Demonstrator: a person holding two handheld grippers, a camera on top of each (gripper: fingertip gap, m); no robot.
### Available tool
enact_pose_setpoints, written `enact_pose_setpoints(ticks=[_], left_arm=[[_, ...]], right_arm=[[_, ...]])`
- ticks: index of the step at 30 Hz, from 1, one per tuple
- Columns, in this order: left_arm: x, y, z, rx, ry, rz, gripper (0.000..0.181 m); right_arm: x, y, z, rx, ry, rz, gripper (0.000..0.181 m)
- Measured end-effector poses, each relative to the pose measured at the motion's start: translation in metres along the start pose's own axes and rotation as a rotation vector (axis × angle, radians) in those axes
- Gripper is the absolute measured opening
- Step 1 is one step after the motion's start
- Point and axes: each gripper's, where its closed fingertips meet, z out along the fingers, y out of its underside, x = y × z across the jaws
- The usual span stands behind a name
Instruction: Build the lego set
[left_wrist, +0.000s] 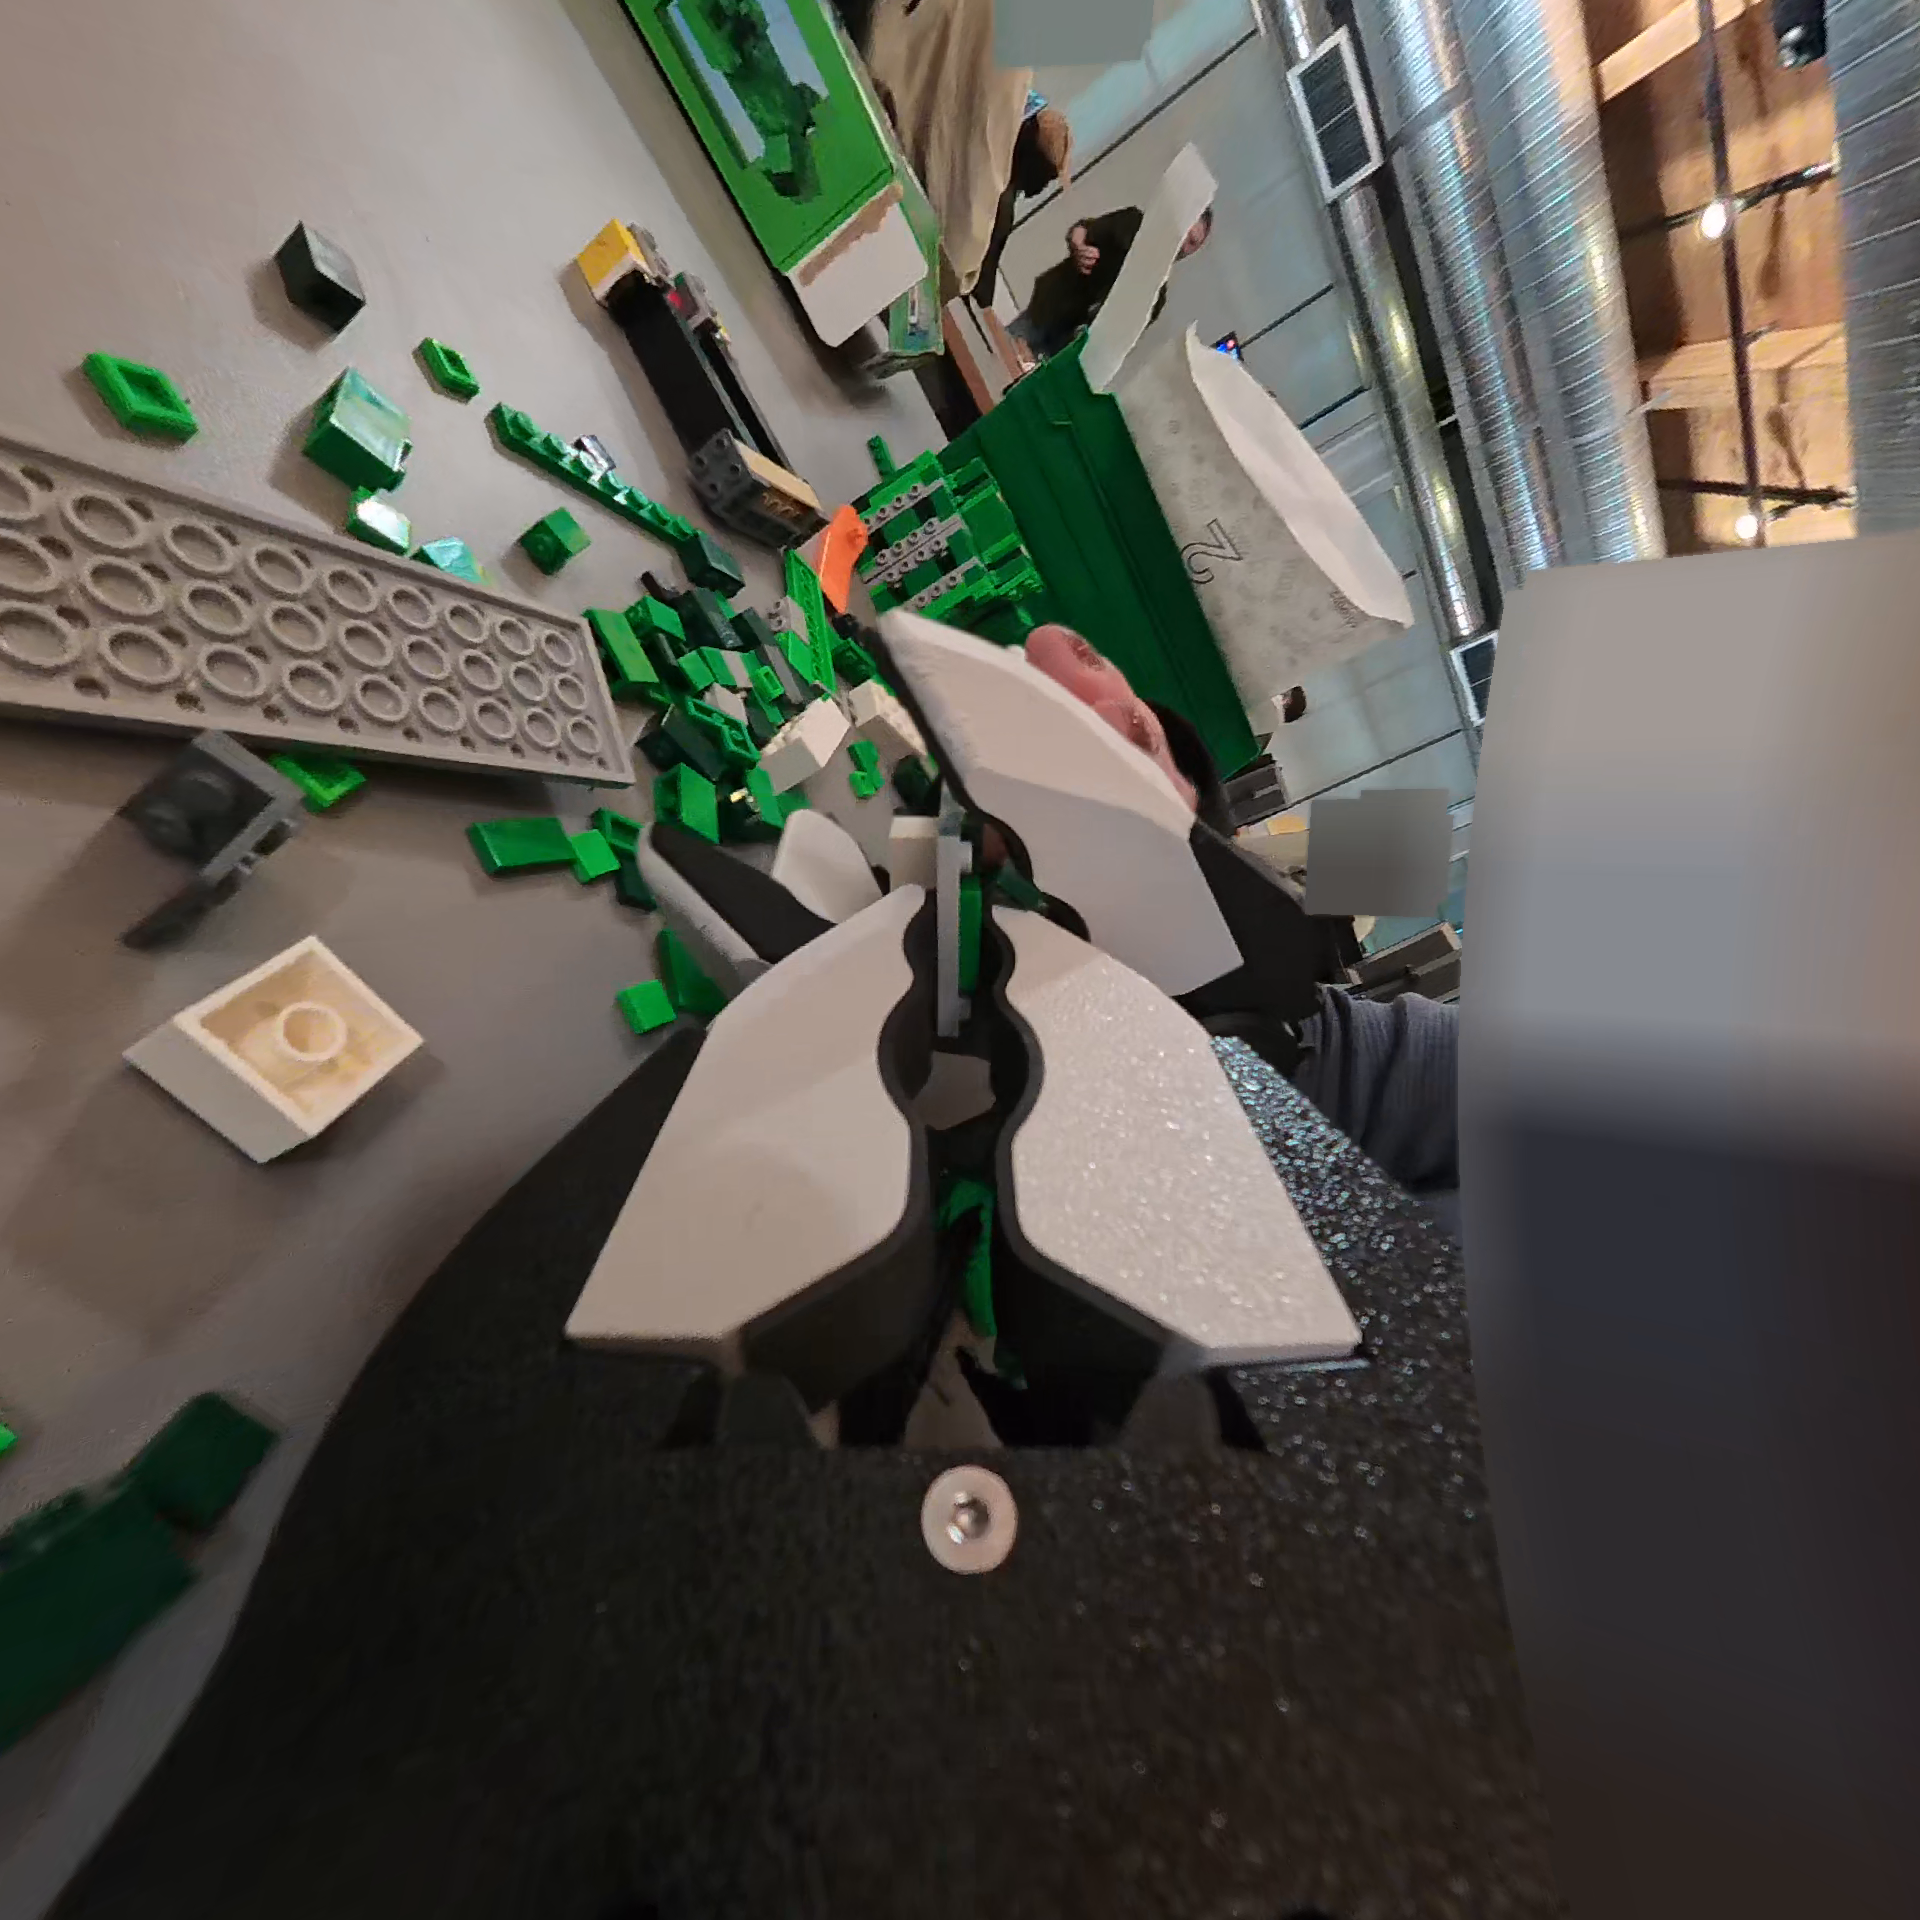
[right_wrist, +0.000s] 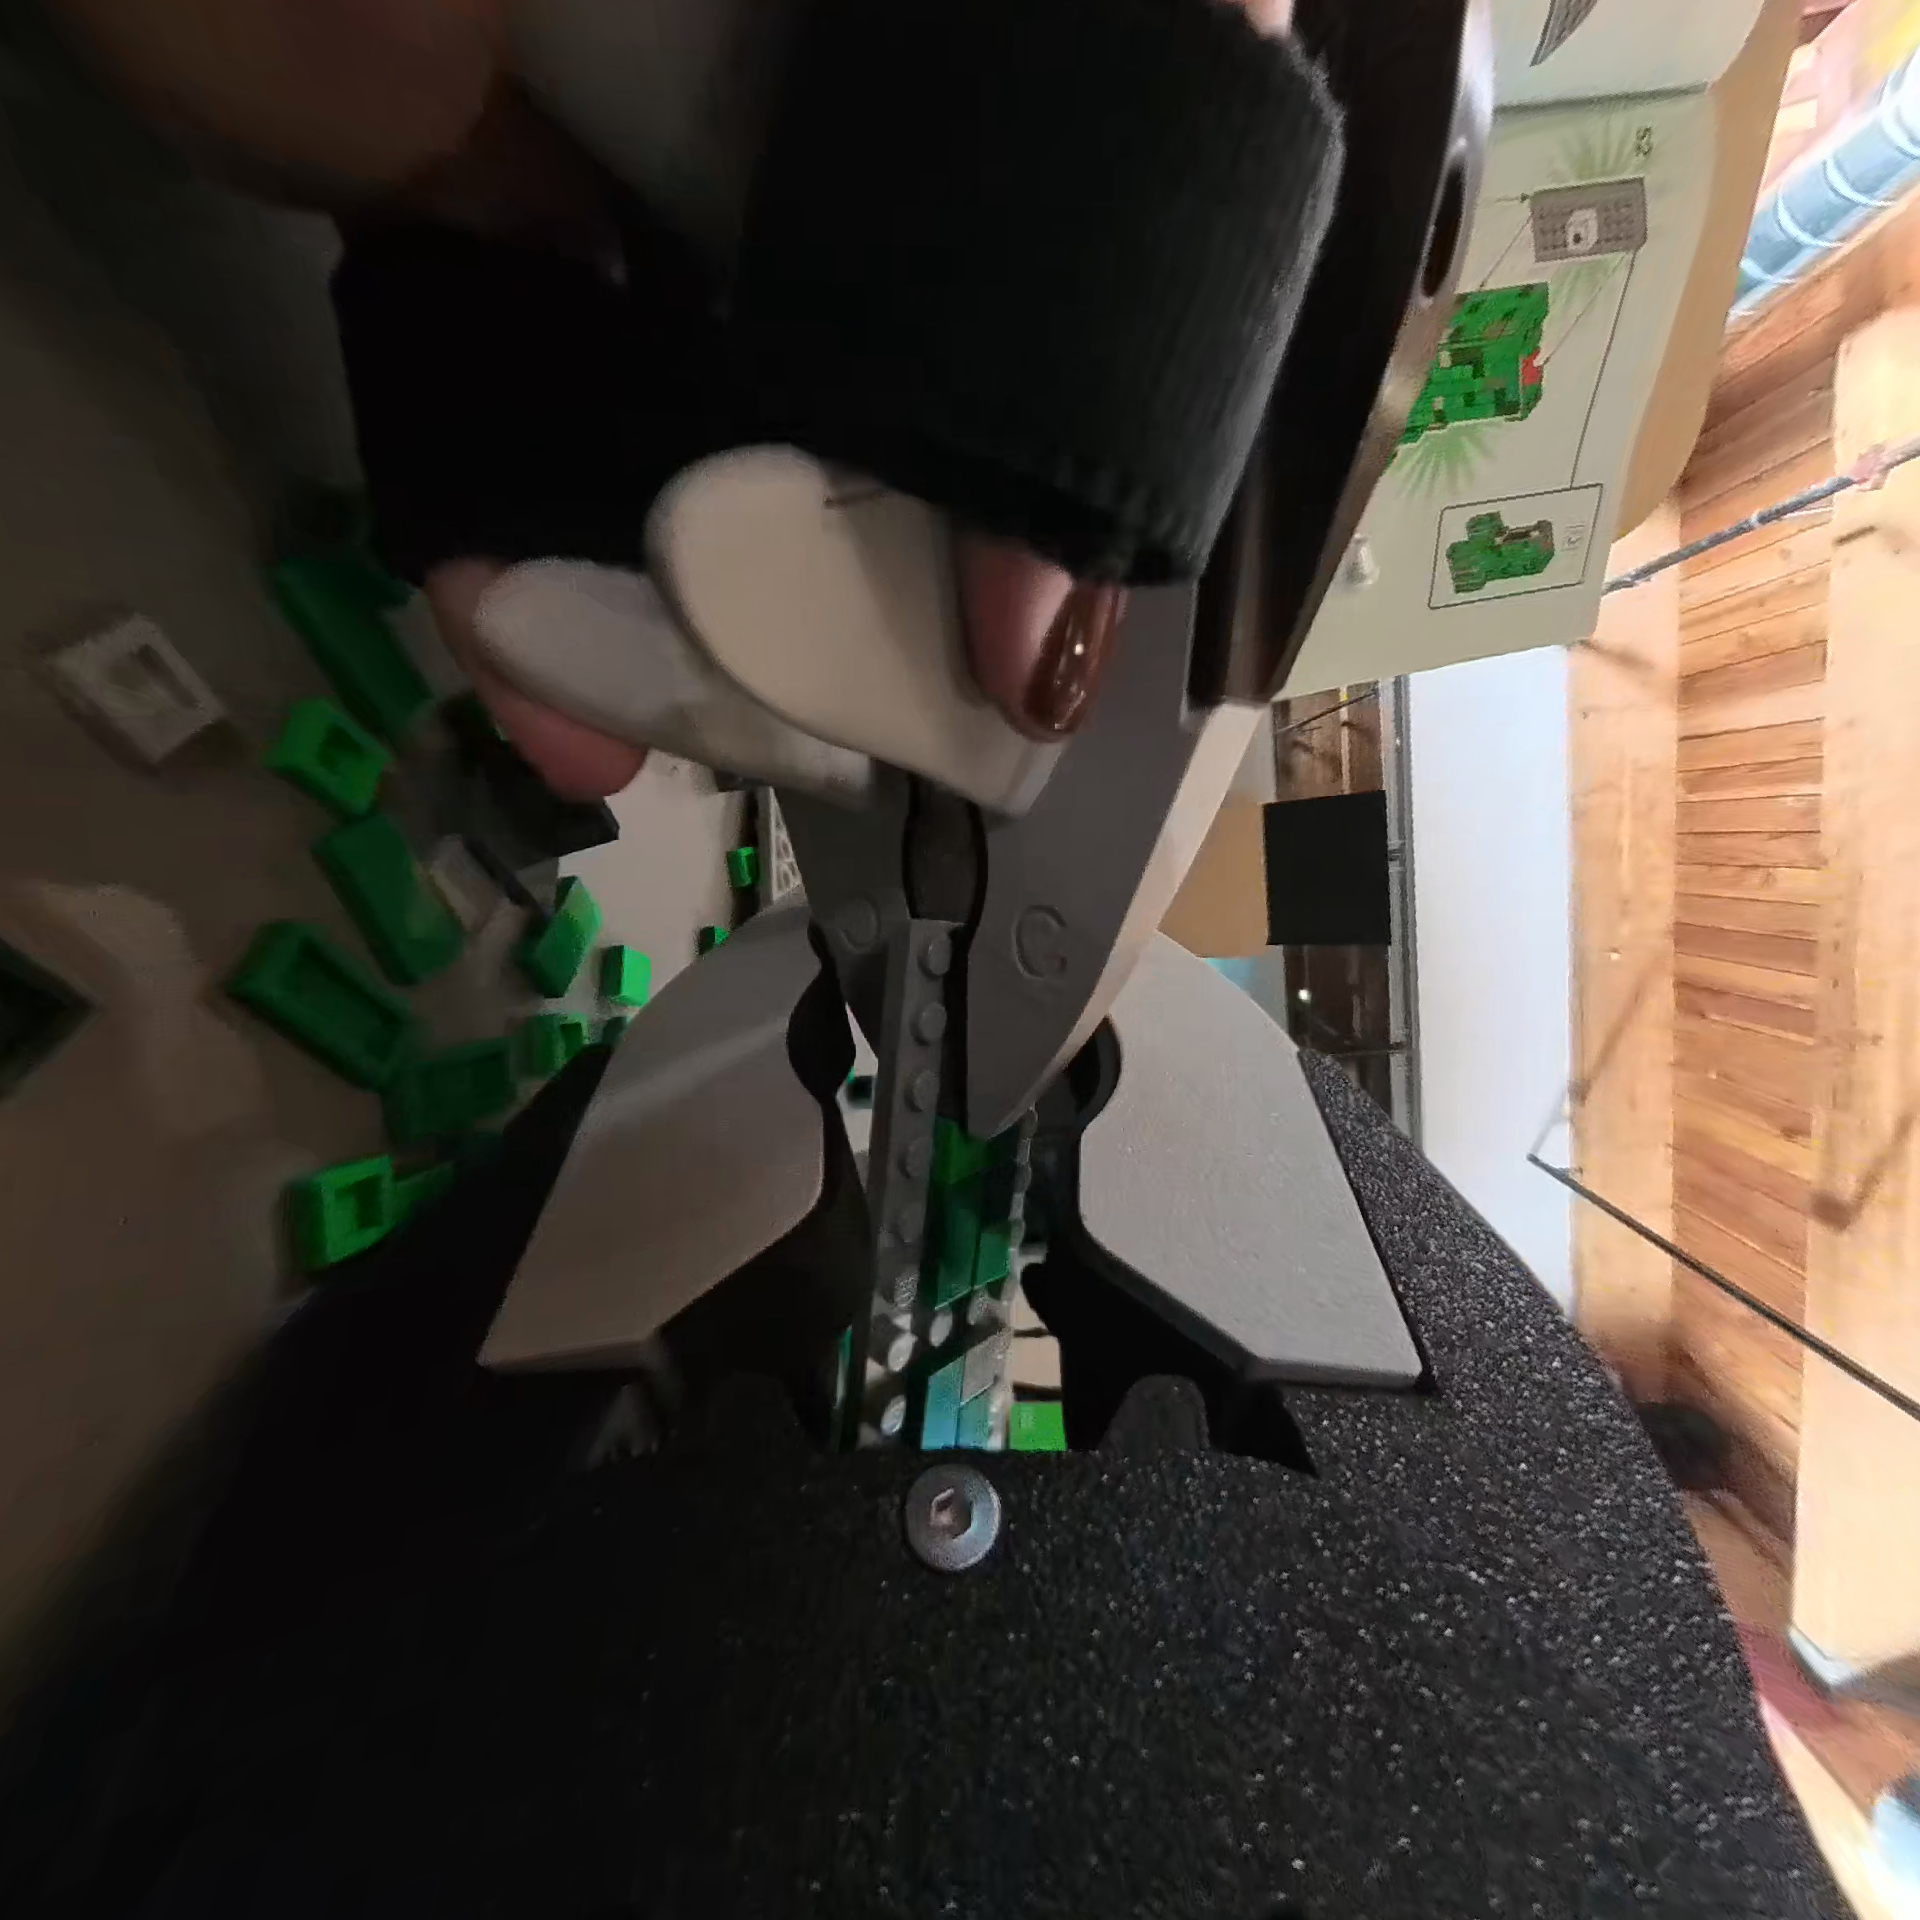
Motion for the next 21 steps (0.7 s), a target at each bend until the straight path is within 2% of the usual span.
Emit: enact_pose_setpoints(ticks=[8, 15, 19, 21], left_arm=[[-0.005, 0.002, 0.002, 0.003, -0.093, 0.089, 0.005], [-0.004, -0.021, -0.015, 0.184, -0.118, 0.156, 0.006], [-0.007, -0.02, -0.013, 0.156, -0.205, 0.274, 0.006], [-0.007, -0.013, -0.008, 0.099, -0.214, 0.311, 0.006]], right_arm=[[-0.007, 0.007, 0.002, -0.008, -0.068, 0.107, 0.038], [0.0, 0.027, 0.005, -0.052, -0.075, 0.247, 0.044], [0.001, 0.023, 0.004, -0.029, -0.064, 0.238, 0.045], [0.0, 0.018, 0.003, -0.005, -0.073, 0.227, 0.048]])
